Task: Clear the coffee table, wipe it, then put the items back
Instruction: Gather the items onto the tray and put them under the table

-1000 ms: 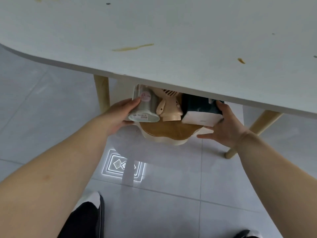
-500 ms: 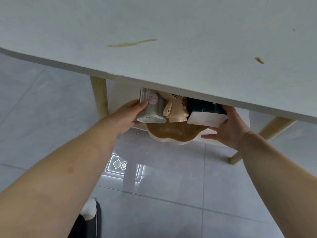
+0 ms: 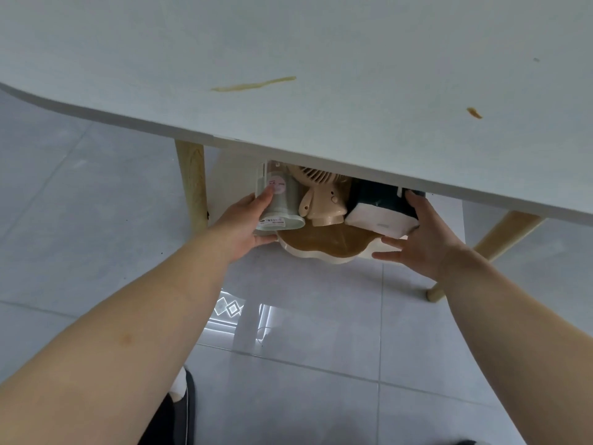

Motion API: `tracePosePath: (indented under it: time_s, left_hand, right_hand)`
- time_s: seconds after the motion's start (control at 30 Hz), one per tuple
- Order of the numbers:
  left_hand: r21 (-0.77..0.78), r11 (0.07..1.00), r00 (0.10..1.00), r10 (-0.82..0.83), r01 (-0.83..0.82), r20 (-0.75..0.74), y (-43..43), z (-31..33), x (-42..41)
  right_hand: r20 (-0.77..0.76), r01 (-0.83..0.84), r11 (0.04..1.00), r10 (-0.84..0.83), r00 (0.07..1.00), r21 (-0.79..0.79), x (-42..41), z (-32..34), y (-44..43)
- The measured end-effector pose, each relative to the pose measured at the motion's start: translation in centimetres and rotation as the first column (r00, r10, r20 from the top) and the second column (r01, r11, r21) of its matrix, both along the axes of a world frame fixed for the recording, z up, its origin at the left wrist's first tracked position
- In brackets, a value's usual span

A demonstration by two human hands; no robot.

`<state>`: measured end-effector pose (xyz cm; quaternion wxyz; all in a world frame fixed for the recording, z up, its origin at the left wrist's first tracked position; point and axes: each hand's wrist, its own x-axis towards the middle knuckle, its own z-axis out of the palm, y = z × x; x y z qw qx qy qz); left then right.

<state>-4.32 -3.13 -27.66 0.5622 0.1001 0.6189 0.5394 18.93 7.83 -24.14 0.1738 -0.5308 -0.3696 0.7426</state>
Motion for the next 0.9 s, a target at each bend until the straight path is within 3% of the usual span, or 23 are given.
tracePosePath:
  time_s: [0.33,0.9]
  left_hand:
    - [-0.034,0.997,0.992,-0.067,0.063,-0.109,3.5,1.7,-0.9]
    - [-0.089,0.995,0.967,-0.062,0.042,-0.246,1.6,3.4,-0.2]
  right_hand:
    - [0.065,0.078,0.995,-0.082,0.994,0.070,-1.1,0.4,2.4]
    - [0.120,0.112,0.974,-0.137,0.983,0.198,-1.1,2.8,0.8]
